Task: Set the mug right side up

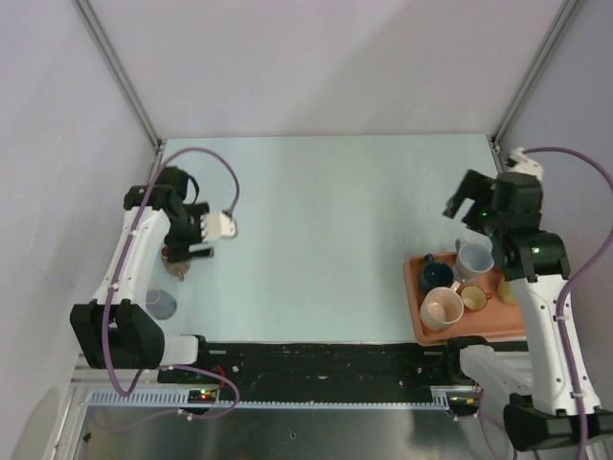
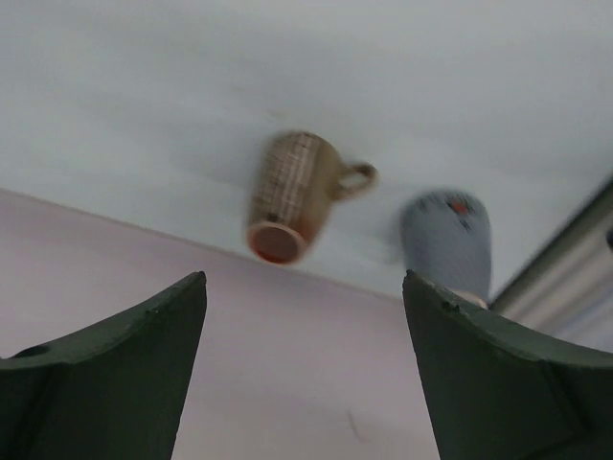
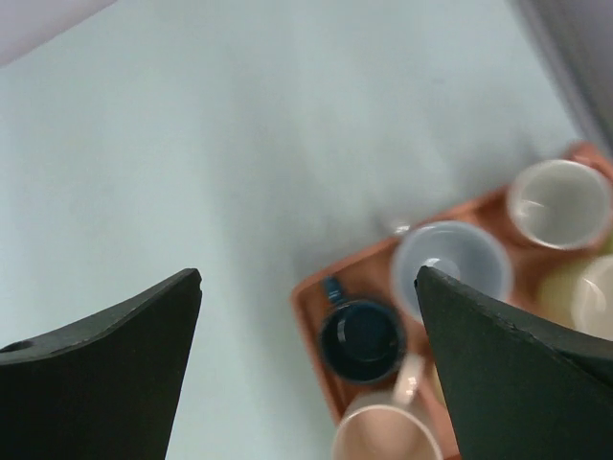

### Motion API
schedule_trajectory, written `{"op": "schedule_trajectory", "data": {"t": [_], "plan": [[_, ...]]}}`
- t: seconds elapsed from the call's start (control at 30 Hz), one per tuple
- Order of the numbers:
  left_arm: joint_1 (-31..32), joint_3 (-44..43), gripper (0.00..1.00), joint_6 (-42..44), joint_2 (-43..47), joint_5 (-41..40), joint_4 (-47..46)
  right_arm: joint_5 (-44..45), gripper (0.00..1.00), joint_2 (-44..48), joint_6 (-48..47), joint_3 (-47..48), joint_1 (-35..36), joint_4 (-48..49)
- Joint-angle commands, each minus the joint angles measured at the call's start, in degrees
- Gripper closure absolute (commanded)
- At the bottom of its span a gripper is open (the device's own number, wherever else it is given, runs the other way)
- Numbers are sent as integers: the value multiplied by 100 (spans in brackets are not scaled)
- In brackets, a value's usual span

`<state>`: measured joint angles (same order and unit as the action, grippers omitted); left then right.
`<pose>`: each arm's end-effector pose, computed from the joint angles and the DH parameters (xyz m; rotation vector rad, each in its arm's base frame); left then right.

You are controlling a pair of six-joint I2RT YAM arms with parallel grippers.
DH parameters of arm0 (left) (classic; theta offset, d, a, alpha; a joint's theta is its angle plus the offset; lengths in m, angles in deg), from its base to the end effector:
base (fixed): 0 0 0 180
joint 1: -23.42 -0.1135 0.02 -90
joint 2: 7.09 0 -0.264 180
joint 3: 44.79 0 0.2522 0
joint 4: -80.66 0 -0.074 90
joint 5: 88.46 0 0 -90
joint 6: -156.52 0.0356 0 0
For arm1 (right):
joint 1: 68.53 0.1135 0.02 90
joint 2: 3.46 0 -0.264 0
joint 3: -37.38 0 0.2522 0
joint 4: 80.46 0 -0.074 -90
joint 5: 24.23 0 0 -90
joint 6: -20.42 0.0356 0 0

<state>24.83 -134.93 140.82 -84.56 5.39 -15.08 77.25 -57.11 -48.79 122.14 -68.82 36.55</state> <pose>0.2432 -0.0084 0.3226 1.7532 2.2306 0.1964 0.1719 -0.0080 0.3989 0.5022 2.0543 -0.0001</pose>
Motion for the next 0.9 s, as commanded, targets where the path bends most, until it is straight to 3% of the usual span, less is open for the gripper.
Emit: {"op": "schedule_trajectory", "data": {"t": [0.0, 0.17, 0.33, 0.4, 0.57, 0.8, 0.87], "plan": [[-461, 754, 14, 2549, 425, -513, 453, -9, 1, 91, -337, 82, 1519, 573], [-518, 999, 14, 2990, 373, 284, 136, -143, 1, -133, -492, -303, 2780, 1271], [-497, 1468, 13, 3230, 92, -145, -144, -594, 1, -402, -639, -706, 3291, 1728], [-452, 1470, 12, 2958, 13, -104, -347, -707, 0, -496, -709, -819, 3323, 1815], [-461, 431, 1, 1178, -581, 37, -448, -844, 1, -720, -885, -939, 3334, 1939], [-733, -335, 0, -1448, -1038, -216, -447, -1054, 1, -892, -684, -946, 3341, 2158], [-810, -453, 0, -2639, -1061, -288, -455, -1211, 1, -858, -546, -947, 3347, 2202]]}}
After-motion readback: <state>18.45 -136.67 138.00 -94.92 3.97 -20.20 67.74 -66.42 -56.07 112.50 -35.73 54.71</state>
